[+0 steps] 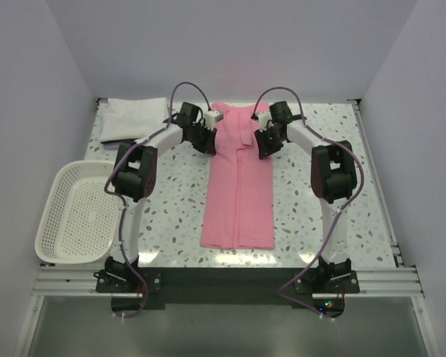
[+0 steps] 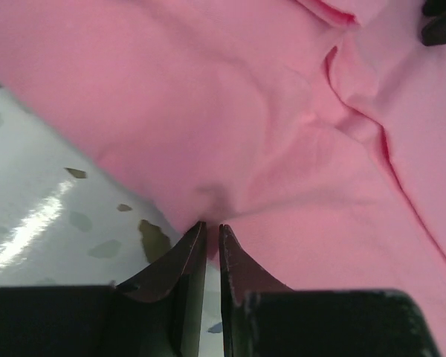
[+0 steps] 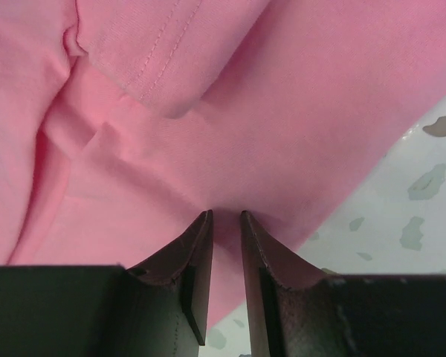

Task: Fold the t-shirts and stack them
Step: Fold the tshirt

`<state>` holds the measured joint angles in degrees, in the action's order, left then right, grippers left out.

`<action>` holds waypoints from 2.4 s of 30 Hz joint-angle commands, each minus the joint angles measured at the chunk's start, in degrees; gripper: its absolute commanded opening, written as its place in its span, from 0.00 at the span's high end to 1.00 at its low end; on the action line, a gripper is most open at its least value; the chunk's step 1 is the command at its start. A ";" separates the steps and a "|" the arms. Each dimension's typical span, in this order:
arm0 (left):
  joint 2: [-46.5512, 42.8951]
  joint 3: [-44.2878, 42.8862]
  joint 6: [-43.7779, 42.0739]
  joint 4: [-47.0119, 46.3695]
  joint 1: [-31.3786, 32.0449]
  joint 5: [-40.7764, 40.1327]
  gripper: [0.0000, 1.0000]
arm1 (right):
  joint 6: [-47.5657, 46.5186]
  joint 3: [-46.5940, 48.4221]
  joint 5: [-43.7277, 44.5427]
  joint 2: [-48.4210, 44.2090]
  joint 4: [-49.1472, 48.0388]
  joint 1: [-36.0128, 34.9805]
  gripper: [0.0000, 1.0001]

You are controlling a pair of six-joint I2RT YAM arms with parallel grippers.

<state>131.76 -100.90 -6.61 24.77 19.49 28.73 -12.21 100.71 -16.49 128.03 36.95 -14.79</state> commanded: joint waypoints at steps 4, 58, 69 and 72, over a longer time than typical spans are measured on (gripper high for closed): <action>5.60 -6.76 0.11 2.21 -4.37 -1.67 0.82 | 2.80 4.93 5.07 5.38 -4.08 -0.16 0.74; -59.44 67.50 -55.00 -5.17 20.86 4.40 0.46 | -46.85 -62.65 -2.50 -58.95 -2.84 -28.19 0.50; -54.95 69.44 -56.23 -8.60 22.00 4.06 0.51 | -49.40 -66.51 -0.30 -55.87 -7.41 -28.89 0.52; -53.46 69.53 -56.67 -9.04 22.52 3.70 0.51 | -49.58 -67.13 0.76 -53.59 -8.99 -28.90 0.52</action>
<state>76.95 -31.94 -61.23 18.81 41.34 32.62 -60.16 34.57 -17.23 72.73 32.01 -43.40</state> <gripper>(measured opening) 0.495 0.480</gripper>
